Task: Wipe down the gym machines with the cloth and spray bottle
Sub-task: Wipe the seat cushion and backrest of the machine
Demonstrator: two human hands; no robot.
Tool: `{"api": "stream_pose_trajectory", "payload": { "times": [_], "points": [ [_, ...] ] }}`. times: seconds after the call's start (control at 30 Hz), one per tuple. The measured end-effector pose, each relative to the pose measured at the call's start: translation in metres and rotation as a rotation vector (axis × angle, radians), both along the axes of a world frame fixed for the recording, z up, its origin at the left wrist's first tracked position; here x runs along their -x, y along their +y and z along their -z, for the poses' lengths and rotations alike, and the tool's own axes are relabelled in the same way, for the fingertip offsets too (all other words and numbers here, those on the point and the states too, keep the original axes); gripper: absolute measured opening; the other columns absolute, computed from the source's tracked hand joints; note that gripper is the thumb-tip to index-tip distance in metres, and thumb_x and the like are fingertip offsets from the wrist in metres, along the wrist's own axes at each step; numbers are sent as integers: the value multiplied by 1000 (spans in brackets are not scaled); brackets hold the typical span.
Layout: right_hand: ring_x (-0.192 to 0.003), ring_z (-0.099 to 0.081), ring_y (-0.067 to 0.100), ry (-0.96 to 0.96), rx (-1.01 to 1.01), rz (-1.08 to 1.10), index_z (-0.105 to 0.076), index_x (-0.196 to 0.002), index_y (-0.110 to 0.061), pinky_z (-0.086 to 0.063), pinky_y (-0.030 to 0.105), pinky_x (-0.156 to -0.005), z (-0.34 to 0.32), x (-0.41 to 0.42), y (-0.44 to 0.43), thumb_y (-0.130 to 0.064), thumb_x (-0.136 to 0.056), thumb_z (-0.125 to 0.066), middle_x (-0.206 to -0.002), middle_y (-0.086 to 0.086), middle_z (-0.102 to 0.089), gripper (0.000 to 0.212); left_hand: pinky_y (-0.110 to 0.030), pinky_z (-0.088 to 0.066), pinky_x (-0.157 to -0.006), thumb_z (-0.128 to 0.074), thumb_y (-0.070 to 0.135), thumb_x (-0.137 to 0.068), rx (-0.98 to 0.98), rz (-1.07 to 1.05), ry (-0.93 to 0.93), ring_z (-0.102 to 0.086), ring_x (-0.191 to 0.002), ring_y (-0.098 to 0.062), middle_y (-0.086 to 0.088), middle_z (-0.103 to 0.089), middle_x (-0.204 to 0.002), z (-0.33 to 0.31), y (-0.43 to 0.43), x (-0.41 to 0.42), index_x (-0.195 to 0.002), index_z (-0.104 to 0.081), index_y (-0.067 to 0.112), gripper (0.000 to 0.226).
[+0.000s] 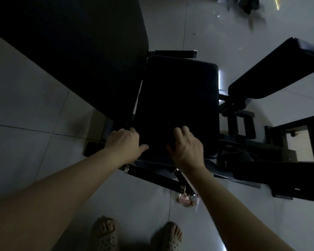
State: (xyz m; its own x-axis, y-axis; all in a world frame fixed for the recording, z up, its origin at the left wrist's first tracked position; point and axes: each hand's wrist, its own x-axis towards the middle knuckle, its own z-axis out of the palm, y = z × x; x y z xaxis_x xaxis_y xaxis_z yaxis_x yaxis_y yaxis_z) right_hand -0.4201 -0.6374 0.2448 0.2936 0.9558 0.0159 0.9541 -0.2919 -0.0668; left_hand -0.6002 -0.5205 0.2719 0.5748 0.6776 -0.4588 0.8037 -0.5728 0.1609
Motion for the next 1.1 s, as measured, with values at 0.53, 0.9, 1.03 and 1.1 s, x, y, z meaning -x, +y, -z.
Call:
{"api": "stream_pose_trajectory", "payload": {
  "times": [0.53,0.9,1.03,1.1],
  "points": [
    [-84,-50,25,36,5,-95,-51,-109,-19,-42,37,-71,8,21,21,-40,-89,-58,-98,6,-51,30,-28,-46,-56,-73,23,-86,135,-246,10,-58,-67,-21,-2,-60,-77,-10,15,-43,-91,-63,14,14],
    [-80,-58,28,108,7,-87,-53,-112,-18,-45,39,-70,-1,-39,44,-42,-86,-63,-94,6,-56,36,-32,-47,-67,-85,54,-71,176,-482,4,-63,-88,-25,-4,-62,-94,-9,3,-35,-113,-51,11,69],
    [-71,-55,23,57,31,90,-52,-106,-16,-44,37,-64,-22,-113,-8,-36,-90,-66,-87,5,-55,29,-31,-51,-66,-91,52,-64,220,-458,131,-58,-76,-20,1,-57,-85,-12,17,-47,-113,-54,12,73],
    [-66,-54,23,41,28,144,-51,-103,-14,-41,35,-61,-26,-127,-25,-32,-91,-65,-86,6,-55,26,-31,-53,-67,-92,50,-64,225,-448,121,-61,-80,-20,-1,-62,-90,-12,19,-49,-113,-56,12,72]
  ]
}}
